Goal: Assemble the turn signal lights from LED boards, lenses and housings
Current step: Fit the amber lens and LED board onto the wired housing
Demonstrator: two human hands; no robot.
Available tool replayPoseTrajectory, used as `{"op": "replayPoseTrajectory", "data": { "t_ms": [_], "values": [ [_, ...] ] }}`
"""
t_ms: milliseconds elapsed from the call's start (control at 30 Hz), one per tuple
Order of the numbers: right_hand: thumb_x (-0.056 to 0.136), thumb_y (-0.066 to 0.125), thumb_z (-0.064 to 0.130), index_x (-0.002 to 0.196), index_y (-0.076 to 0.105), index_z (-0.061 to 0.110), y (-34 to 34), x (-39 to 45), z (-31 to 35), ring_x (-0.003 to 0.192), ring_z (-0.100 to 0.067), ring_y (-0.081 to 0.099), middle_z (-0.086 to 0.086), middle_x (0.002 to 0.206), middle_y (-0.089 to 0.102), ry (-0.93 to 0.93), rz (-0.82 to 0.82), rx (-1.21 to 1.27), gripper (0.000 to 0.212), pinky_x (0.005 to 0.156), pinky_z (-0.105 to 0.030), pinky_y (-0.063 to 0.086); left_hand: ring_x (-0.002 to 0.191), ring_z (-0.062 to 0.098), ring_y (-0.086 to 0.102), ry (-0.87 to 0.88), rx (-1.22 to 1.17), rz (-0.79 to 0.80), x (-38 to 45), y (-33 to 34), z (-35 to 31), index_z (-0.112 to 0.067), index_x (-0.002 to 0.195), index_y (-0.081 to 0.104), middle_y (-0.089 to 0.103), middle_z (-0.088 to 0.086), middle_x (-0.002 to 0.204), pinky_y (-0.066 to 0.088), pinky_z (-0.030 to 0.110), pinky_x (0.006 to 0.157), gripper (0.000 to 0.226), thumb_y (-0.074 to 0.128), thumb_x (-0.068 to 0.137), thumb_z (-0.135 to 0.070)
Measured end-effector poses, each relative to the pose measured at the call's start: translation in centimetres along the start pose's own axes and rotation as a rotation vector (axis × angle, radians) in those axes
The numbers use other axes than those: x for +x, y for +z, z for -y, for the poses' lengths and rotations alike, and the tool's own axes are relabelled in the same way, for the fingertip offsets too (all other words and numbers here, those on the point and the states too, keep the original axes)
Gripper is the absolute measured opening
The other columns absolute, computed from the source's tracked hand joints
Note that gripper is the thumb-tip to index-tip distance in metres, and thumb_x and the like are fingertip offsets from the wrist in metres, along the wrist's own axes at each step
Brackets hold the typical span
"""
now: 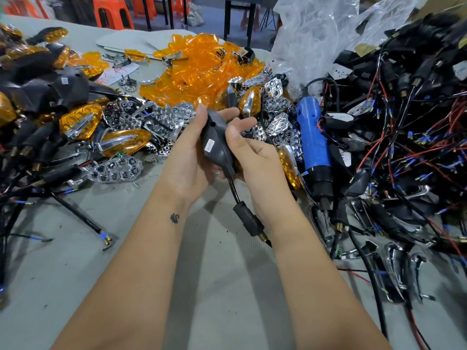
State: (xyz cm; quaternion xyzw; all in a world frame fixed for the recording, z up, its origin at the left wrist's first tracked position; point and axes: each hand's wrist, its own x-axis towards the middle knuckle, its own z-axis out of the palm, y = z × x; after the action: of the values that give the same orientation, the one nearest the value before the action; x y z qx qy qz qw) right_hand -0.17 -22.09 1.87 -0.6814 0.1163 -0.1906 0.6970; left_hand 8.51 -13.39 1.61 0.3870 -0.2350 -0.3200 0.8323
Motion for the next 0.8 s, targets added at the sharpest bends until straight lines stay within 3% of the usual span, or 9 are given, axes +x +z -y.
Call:
{"op": "replayPoseTrajectory", "data": {
  "t_ms": [100,167,233,333,400,433,500,667,800],
  "values": [
    [0.097,0.056,0.046,0.091,0.073,0.003,0.4,0.1,0.0,0.076,-0.029,0.066,-0.019,0.088,0.073,-0.029,-0.001,-0.112,0.046,0.078,-0.049,0.054,0.095,0.021,0.072,0.076,-0.021,-0.122,-0.2,-0.5,-0.7,-0.014,0.090,0.064,0.076,0.008,0.096,0.057,0.033,0.078,0.042,0.036,0.104,-0.043],
    [0.099,0.052,0.047,0.094,0.072,0.005,0.2,0.2,-0.1,0.070,-0.017,0.061,-0.015,0.088,0.073,-0.030,-0.055,-0.208,0.047,0.070,-0.036,0.048,0.086,0.023,0.072,0.123,-0.147,-0.242,-0.2,-1.7,-1.5,-0.012,0.091,0.059,0.072,0.004,0.082,0.059,0.033,0.075,0.035,0.042,0.102,-0.041],
    [0.100,0.050,0.045,0.093,0.072,0.012,-0.5,0.5,0.0,0.070,-0.009,0.060,-0.008,0.085,0.072,-0.009,-0.161,-0.234,0.040,0.069,-0.032,0.045,0.080,0.021,0.070,0.161,-0.229,-0.295,-0.4,-3.2,-2.4,-0.012,0.093,0.060,0.069,0.001,0.081,0.059,0.029,0.068,0.036,0.042,0.102,-0.042],
    [0.101,0.051,0.036,0.092,0.066,0.000,-1.6,1.2,0.2,0.068,-0.013,0.051,-0.021,0.086,0.065,-0.035,-0.283,-0.338,0.040,0.069,-0.036,0.041,0.072,0.017,0.068,0.181,-0.198,-0.358,-0.6,-4.8,-3.1,-0.016,0.091,0.061,0.070,0.000,0.083,0.054,0.021,0.060,0.031,0.045,0.100,-0.041],
    [0.099,0.053,0.030,0.083,0.068,0.013,-1.9,1.8,0.2,0.067,-0.007,0.054,-0.003,0.073,0.064,-0.055,-0.262,-0.456,0.028,0.069,-0.026,0.043,0.064,0.015,0.062,0.183,-0.216,-0.381,-0.6,-5.0,-3.1,-0.017,0.085,0.058,0.066,-0.001,0.077,0.051,0.021,0.058,0.028,0.048,0.098,-0.039],
    [0.098,0.054,0.027,0.083,0.068,0.022,-1.9,2.1,0.3,0.071,-0.001,0.057,0.011,0.077,0.065,-0.055,-0.224,-0.542,0.022,0.068,-0.018,0.043,0.061,0.015,0.060,0.180,-0.230,-0.407,-0.5,-5.1,-3.1,-0.016,0.082,0.058,0.063,-0.001,0.074,0.051,0.022,0.057,0.029,0.048,0.098,-0.038],
    [0.097,0.056,0.020,0.098,0.073,0.026,-1.4,2.7,0.5,0.083,0.005,0.057,0.018,0.091,0.064,-0.053,-0.127,-0.703,0.018,0.069,-0.011,0.040,0.058,0.015,0.058,0.167,-0.247,-0.465,-0.4,-5.2,-3.0,-0.015,0.077,0.058,0.059,0.000,0.069,0.049,0.024,0.057,0.034,0.046,0.097,-0.039],
    [0.094,0.048,-0.005,0.119,0.070,0.014,0.7,3.8,0.4,0.107,-0.013,0.062,0.000,0.117,0.069,-0.049,0.137,-0.852,0.038,0.096,-0.028,0.050,0.057,0.017,0.058,0.145,-0.296,-0.503,0.0,-5.2,-2.8,-0.013,0.081,0.057,0.059,0.001,0.069,0.047,0.024,0.057,0.040,0.035,0.101,-0.040],
    [0.092,0.053,-0.001,0.120,0.069,0.012,2.3,4.7,-0.1,0.109,-0.020,0.061,-0.005,0.120,0.067,-0.121,0.130,-0.940,0.035,0.098,-0.034,0.049,0.056,0.018,0.059,0.197,-0.514,-0.485,-0.1,-5.4,-3.2,-0.007,0.086,0.054,0.061,0.005,0.069,0.049,0.022,0.052,0.040,0.034,0.103,-0.036]
  ]
}}
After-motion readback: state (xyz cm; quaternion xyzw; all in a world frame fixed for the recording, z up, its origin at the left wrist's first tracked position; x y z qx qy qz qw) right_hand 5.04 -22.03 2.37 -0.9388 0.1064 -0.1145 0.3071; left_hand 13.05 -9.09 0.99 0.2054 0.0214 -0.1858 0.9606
